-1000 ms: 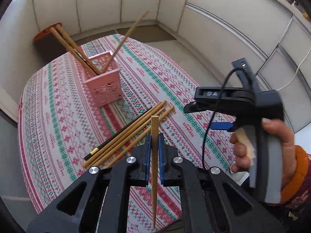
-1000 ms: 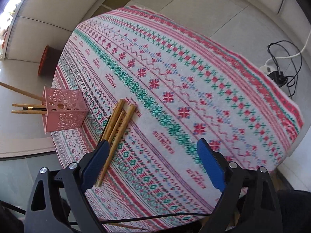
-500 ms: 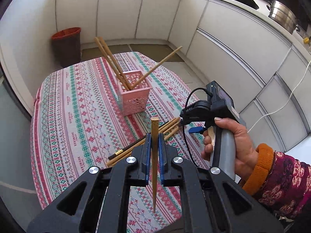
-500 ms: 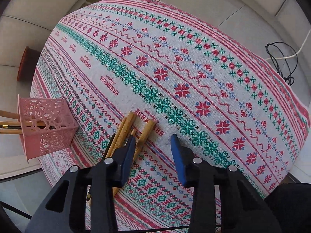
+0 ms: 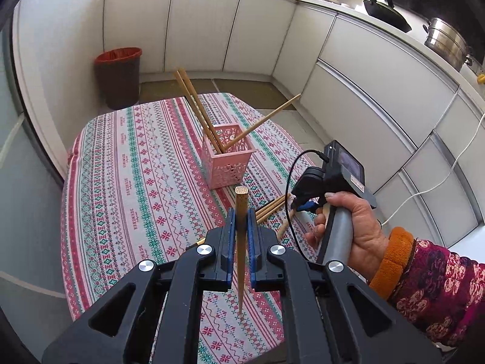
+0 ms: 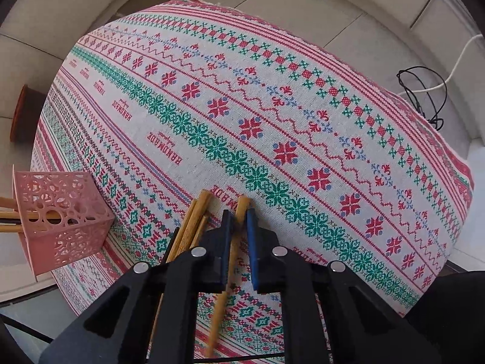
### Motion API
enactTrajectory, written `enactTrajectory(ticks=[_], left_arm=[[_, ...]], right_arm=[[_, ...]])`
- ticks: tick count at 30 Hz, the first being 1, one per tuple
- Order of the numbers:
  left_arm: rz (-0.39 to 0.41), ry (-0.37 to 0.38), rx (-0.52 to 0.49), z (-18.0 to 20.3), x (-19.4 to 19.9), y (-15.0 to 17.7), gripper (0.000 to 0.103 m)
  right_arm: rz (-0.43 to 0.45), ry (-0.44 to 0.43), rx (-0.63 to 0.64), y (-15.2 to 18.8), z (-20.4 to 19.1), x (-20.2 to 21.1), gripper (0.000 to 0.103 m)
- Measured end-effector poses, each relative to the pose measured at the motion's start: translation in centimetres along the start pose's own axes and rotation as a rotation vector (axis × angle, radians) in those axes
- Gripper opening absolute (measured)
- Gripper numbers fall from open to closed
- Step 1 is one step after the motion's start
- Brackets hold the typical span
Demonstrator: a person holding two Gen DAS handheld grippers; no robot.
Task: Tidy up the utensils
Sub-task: 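Lift the wooden chopstick upright with the left gripper while the right gripper grasps another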
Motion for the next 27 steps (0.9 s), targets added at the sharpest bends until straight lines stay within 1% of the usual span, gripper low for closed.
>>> enactTrajectory(ticks=[3, 7, 12, 14, 16, 19, 23, 27], left_arm=[[0.012, -0.010, 0.003, 0.0, 0.6, -0.2, 0.007], [0.045, -0.014, 0.008, 0.4, 1.3, -0.8, 0.007], [0.127, -0.011, 0.013, 1.8, 2.3, -3.3, 0.007], [0.173, -0.017, 0.011, 2.5, 2.9, -4.9, 0.007], [0.199, -0.024, 0.011, 3.0, 3.2, -6.3, 0.007], [0.240, -0.036, 0.017, 3.6, 3.3, -8.7, 0.007], [0.312, -0.077, 0.017, 3.7, 3.9, -12.6, 0.007], [0.387, -0.116, 0.030, 3.3, 4.7, -16.0, 0.007]], right_arm=[[0.008, -0.091, -0.024, -0.6, 1.2, 0.7, 0.008], [0.108, -0.175, 0.048, -0.9, 2.2, 4.0, 0.008], [0.303, -0.302, 0.187, -0.3, 3.9, 12.1, 0.008], [0.371, -0.345, 0.236, 0.5, 4.2, 15.6, 0.008], [0.448, -0.388, 0.280, 0.9, 4.5, 19.4, 0.008], [0.540, -0.450, 0.319, 0.7, 4.1, 24.6, 0.008], [0.614, -0.539, 0.350, 0.3, 4.1, 30.6, 0.008], [0.679, -0.595, 0.352, -0.5, 4.3, 35.0, 0.008]])
Point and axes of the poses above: each gripper's, at about its wrist camera, not at the fingertips, and x roughly against the way its jaws point, z to its right, y to its underside, the point moved 9 cm from there along -x, roughly the way its jaws point, and after that the axes turned 11 degrees about y, right-handed, at the moved point
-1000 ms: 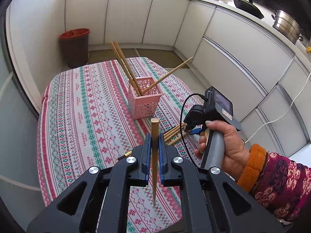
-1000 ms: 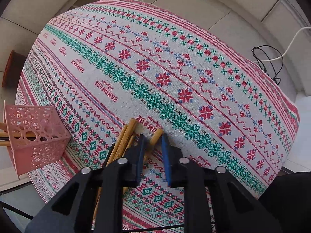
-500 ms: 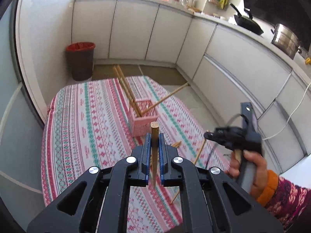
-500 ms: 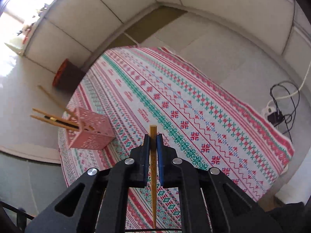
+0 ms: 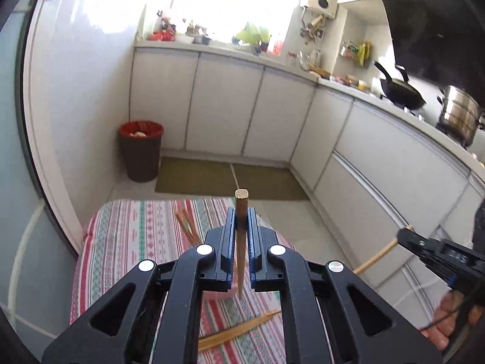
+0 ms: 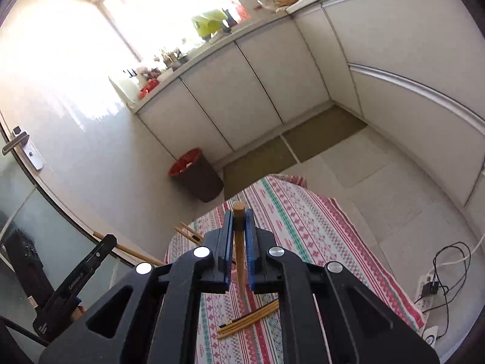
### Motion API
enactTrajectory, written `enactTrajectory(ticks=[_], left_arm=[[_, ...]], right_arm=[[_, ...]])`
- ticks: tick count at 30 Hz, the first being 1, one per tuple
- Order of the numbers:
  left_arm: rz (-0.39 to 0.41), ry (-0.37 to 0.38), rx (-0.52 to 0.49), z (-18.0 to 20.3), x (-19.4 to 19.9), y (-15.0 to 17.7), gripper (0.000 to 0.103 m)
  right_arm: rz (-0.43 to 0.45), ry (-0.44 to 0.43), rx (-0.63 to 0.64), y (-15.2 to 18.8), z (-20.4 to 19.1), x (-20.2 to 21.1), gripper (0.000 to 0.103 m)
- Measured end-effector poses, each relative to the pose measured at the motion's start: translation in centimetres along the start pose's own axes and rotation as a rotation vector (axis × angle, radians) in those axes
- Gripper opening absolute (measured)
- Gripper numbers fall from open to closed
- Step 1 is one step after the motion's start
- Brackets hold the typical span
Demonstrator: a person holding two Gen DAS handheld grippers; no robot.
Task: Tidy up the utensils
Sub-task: 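Lift the wooden chopstick upright with the left gripper while the right gripper grasps another, then lower both held chopsticks into the pink holder and open both grippers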
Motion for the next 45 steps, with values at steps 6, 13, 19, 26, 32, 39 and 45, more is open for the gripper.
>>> enactTrajectory(ticks=[6, 13, 19, 26, 32, 39, 45], left_arm=[[0.051, -0.081, 0.022, -1.9, -2.0, -1.8, 0.007], [-0.032, -0.145, 0.036, -4.5, -6.3, 1.1, 0.008], [-0.056, -0.145, 0.115, -6.8, -5.5, 3.6, 0.030], [-0.007, -0.174, 0.242, -9.8, -0.7, 4.5, 0.046], [0.000, -0.182, 0.249, -10.8, 0.5, 4.3, 0.047], [-0.025, -0.172, 0.246, -10.8, 0.0, 4.6, 0.054], [-0.058, -0.164, 0.218, -10.2, -0.5, 5.2, 0.062]], right_arm=[[0.023, -0.019, -0.018, -2.5, -1.0, 0.1, 0.008], [-0.002, -0.019, -0.022, -1.5, -1.8, -2.3, 0.008], [0.020, -0.010, 0.008, -1.3, -2.8, -3.6, 0.008], [0.039, -0.002, 0.049, -0.8, -5.4, -6.1, 0.008], [0.094, 0.054, 0.134, 0.6, -7.6, -9.2, 0.008], [0.092, 0.080, 0.197, 2.8, -8.8, -12.0, 0.014], [0.116, 0.066, 0.190, 2.9, -8.1, -10.4, 0.049]])
Point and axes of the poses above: each gripper's, at about its wrist camera, not at the fingertips, and x roughly against the way its jaws point, z to its right, y to its underside, the point moved 9 cm from there along -x, roughly the way its jaws point, and after that the axes turned 11 degrees about y, right-handed, at the moved point
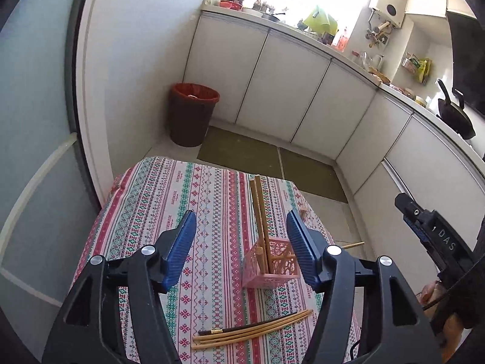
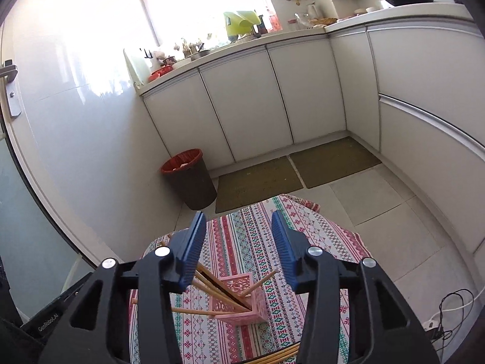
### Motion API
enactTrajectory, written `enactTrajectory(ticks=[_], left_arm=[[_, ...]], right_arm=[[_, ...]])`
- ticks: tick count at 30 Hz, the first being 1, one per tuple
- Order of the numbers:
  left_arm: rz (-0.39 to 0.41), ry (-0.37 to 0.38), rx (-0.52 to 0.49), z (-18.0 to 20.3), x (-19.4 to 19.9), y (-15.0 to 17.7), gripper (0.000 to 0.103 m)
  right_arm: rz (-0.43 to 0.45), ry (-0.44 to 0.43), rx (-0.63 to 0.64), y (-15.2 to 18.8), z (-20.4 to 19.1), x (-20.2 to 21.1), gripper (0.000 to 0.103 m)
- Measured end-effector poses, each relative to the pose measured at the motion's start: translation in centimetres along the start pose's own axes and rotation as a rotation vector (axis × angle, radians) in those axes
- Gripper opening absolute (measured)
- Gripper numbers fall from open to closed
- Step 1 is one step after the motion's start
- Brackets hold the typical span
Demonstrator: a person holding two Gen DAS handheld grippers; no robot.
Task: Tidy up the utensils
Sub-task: 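Lower both held chopsticks into the pink holder and open both grippers, then withdraw both grippers from the holder back toward the remaining chopsticks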
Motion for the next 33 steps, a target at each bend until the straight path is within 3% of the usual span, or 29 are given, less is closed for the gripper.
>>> enactTrajectory(ticks=[7, 12, 19, 22, 26, 29, 33], left_arm=[[-0.060, -0.007, -0.059, 1.4, -1.0, 1.8, 0.072], [-0.091, 0.026, -0.121, 3.1, -1.3, 3.1, 0.078], [-0.178, 0.119, -0.258, 7.9, -2.6, 6.2, 0.081], [-0.263, 0.151, -0.334, 9.8, -4.1, 9.0, 0.083], [-0.443, 0.199, -0.425, 11.5, -7.7, 14.5, 0.085], [-0.593, 0.238, -0.410, 11.4, -11.0, 18.2, 0.085], [-0.760, 0.265, -0.330, 10.1, -15.2, 21.6, 0.082]], right_arm=[[0.022, 0.029, -0.049, 0.8, 3.6, 2.0, 0.086], [-0.034, 0.043, -0.066, 3.4, 7.2, 2.7, 0.092], [-0.142, 0.136, -0.076, 9.5, 13.6, 3.4, 0.093], [-0.189, 0.170, -0.080, 12.0, 16.1, 3.4, 0.093], [-0.269, 0.227, -0.164, 14.7, 20.0, 3.0, 0.093], [-0.327, 0.184, -0.280, 15.1, 21.7, 2.6, 0.093], [-0.401, 0.190, -0.335, 16.5, 23.2, 1.7, 0.093]])
Point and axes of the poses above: each gripper's, at about its wrist camera, not at the fingertips, and x roughly against the way its jaws point, z to its right, y to its underside, the point moved 9 cm from there along -x, roughly the way its jaws point, and after that the axes turned 11 degrees about y, right-handed, at the moved point
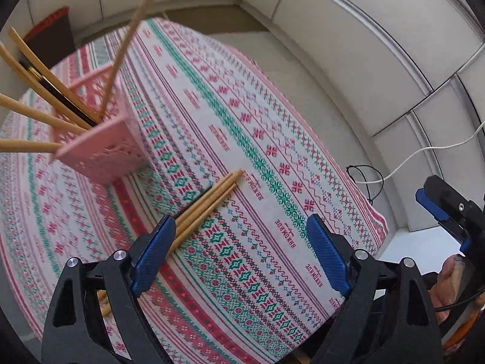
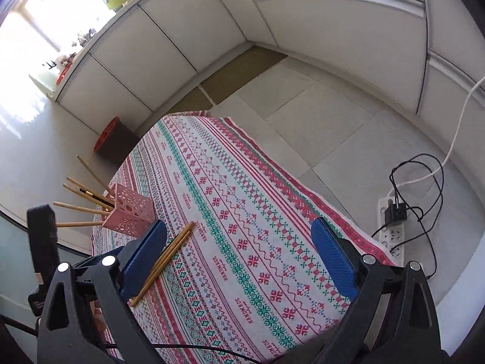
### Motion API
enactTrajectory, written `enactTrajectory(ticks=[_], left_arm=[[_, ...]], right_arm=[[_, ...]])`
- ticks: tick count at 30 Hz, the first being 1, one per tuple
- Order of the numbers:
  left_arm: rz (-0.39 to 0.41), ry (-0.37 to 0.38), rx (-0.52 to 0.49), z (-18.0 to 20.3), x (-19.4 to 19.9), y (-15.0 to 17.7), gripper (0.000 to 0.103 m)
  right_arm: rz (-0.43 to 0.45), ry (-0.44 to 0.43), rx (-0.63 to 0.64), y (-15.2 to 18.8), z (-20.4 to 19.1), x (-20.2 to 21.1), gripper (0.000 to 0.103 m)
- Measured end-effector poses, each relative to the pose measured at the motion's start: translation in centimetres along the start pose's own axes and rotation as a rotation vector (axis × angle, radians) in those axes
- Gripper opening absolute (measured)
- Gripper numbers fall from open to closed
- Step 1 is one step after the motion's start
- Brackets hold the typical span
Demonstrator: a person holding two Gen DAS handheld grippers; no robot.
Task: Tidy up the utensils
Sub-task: 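Withdraw both grippers from the holder back toward the remaining chopsticks, then grasp a wooden chopstick from the bundle with the left gripper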
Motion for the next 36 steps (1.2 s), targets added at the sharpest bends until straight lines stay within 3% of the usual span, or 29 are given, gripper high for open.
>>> enactTrajectory(ticks=[3, 7, 24, 32, 36], left_arm=[[-0.074, 0.025, 0.022, -0.9, -2.7, -0.1, 0.073], [-0.153, 0.032, 0.035, -1.8, -5.6, 0.1, 0.067], [-0.166, 0.065, -0.020, -0.1, -5.9, -2.6, 0.068], [-0.180, 0.037, 0.007, -1.4, -6.7, -2.8, 0.068], [-0.204, -0.017, -0.036, -3.0, -7.1, -2.5, 0.069]], right_arm=[[-0.029, 0.023, -0.001, 0.4, 0.9, -0.7, 0.093], [-0.008, 0.069, 0.021, 0.1, 1.6, -1.0, 0.093], [-0.070, 0.069, -0.040, -0.3, 2.9, -2.6, 0.093], [-0.073, 0.076, -0.030, -0.2, 2.9, -2.9, 0.093], [-0.074, 0.082, -0.028, -0.2, 2.9, -3.0, 0.093]])
Point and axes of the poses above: each gripper's, at about its wrist camera, not at the fingertips, and x roughly against the way its jaws point, z to its right, y to its underside, the point moved 9 cm from there along -x, roughly the way its jaws point, and after that the axes turned 11 degrees about y, right-handed, at the moved point
